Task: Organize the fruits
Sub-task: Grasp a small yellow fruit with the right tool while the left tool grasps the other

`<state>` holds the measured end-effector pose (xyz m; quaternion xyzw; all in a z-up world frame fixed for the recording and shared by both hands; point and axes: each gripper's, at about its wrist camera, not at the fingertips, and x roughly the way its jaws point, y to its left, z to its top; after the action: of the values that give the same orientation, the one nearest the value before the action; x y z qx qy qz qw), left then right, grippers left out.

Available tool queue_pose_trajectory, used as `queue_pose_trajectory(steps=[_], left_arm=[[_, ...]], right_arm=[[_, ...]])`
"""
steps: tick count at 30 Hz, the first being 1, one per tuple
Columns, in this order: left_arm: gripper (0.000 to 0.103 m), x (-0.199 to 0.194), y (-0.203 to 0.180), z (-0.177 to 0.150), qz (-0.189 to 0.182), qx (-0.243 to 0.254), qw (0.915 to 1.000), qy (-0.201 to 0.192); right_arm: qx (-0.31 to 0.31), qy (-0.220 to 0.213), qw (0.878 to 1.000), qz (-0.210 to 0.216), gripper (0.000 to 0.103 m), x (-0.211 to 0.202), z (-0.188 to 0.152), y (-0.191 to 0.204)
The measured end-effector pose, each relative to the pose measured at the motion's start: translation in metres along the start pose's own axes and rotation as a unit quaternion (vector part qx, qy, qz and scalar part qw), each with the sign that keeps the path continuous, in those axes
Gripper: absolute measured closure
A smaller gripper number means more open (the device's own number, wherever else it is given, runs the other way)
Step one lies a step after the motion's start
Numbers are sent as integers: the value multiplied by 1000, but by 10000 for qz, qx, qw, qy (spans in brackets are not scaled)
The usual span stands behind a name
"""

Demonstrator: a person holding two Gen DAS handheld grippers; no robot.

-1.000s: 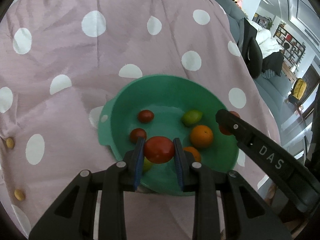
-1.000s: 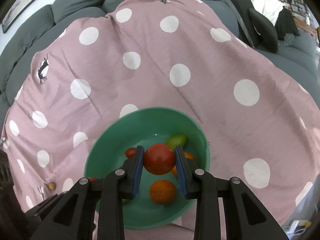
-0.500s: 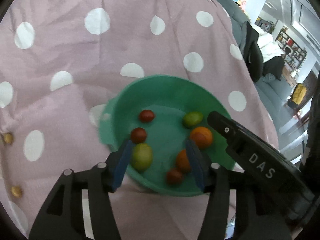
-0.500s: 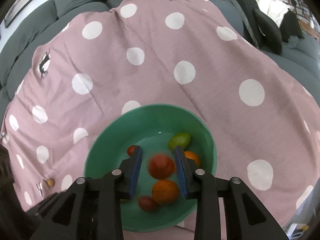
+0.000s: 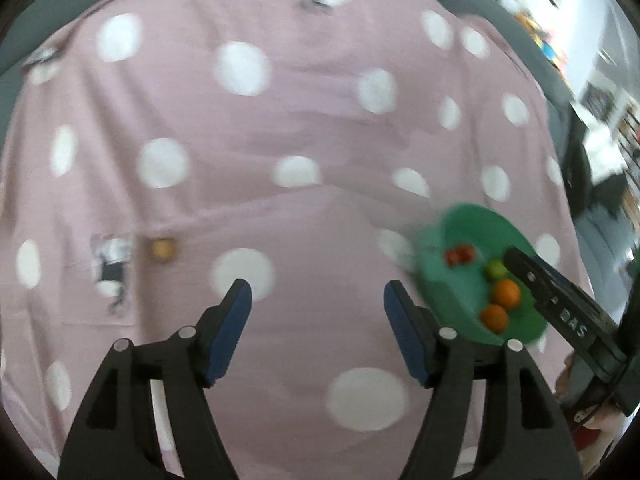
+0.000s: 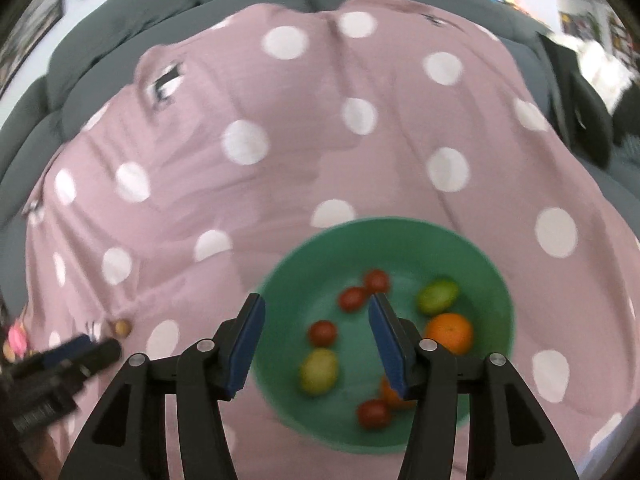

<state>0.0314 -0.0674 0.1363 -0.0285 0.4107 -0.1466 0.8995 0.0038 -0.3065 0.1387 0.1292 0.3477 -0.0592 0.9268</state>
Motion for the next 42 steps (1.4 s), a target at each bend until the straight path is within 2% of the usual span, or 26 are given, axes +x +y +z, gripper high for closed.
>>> queue_pose_trajectory(steps=[4,7,10,11,14,16,19,21,23,28,32,38,42], left_arm=[[32,-11,50,-1,234,-536,9980,-229],[32,-10,84,-2,425,-985,9940,-189],[32,-11,112,-8,699,-1317,9882,-339],[32,-8,121,-10,794,-1435,9861,-250],[32,-2,143,-16,797,-1712,9820,-65],[33,-2,152,-17,774,-1838,9799,-46],[33,-4,159,-16,826,-1887,9785,-121],[33,-4,161,-16,816,-1905,9782,-126],[35,-3,164,-16,749,-1941,9780,-135],[43,0,171,-15,629,-2059,9765,-122],[49,2,174,-13,617,-2074,9763,-67],[62,9,172,-6,568,-2040,9773,-9],[70,25,161,9,496,-1861,9812,135]], right_arm=[[-457,106,9984,331,48,6,-5,34],[-796,278,9944,632,48,16,-14,62],[-849,607,9896,991,49,33,-26,87],[-853,762,9869,1140,49,38,-30,94],[-903,1317,9727,1682,49,61,-48,123],[-990,1582,9646,1861,49,69,-58,139],[-1119,2005,9482,2193,61,81,-70,162],[-1043,2294,9373,2407,63,91,-73,174],[-1043,2471,9295,2533,68,98,-74,184],[-1296,2980,9072,2672,71,117,-84,215],[-1526,3026,9087,2435,72,124,-94,222],[-1486,3056,9081,2446,74,126,-99,219],[-1259,2885,9188,2383,74,125,-85,206]])
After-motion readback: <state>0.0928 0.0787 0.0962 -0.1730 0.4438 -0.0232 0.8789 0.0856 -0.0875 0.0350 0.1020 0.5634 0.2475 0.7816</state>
